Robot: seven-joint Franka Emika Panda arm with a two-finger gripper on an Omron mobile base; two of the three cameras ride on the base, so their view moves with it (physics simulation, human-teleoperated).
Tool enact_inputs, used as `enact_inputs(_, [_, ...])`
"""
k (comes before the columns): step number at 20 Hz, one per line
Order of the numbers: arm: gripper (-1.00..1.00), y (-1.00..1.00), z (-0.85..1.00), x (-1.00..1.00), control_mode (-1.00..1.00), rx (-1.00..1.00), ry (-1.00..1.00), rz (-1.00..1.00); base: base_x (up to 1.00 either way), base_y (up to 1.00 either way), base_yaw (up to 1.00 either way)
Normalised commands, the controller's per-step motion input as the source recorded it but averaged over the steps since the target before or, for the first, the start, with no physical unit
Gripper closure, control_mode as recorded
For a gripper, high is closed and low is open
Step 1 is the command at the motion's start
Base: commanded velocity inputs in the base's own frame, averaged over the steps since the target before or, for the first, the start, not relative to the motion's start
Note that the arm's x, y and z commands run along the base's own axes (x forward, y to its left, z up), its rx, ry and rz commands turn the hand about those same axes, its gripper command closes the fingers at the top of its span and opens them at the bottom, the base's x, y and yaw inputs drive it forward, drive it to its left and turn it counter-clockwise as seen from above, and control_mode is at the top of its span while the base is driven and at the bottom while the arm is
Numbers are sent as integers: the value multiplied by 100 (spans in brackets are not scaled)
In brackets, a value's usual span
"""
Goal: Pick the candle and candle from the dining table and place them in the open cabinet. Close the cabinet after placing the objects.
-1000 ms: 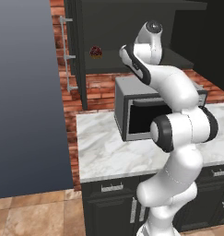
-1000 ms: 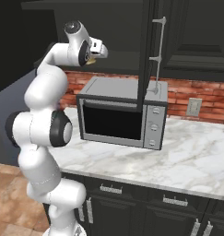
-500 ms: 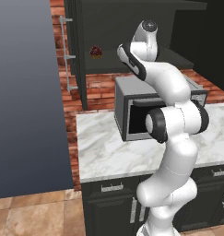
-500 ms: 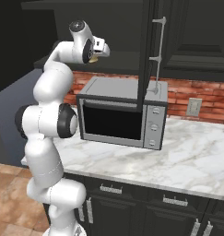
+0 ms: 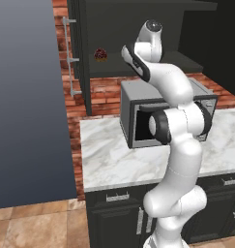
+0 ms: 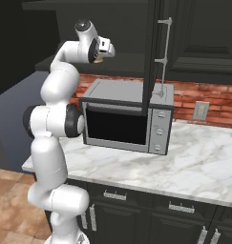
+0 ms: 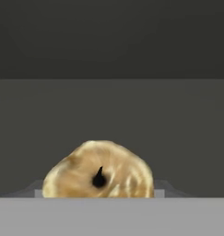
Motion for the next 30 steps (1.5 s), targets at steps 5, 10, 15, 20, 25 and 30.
enact_inputs(5, [-100,-1,-18,3,-100,0,-1,0,0,0,0])
enact_inputs(10, [-100,-1,0,0,-100,0,-4,0,0,0,0])
enact_inputs(15, [-100,0,0,-31,-100,0,-10,0,0,0,0])
enact_inputs(20, [-100,0,0,-68,-100,0,-14,0,0,0,0])
enact_inputs(25, [-100,0,-18,-87,-100,0,-14,0,0,0,0])
enact_inputs(30, [-100,0,-10,-91,-100,0,-15,0,0,0,0])
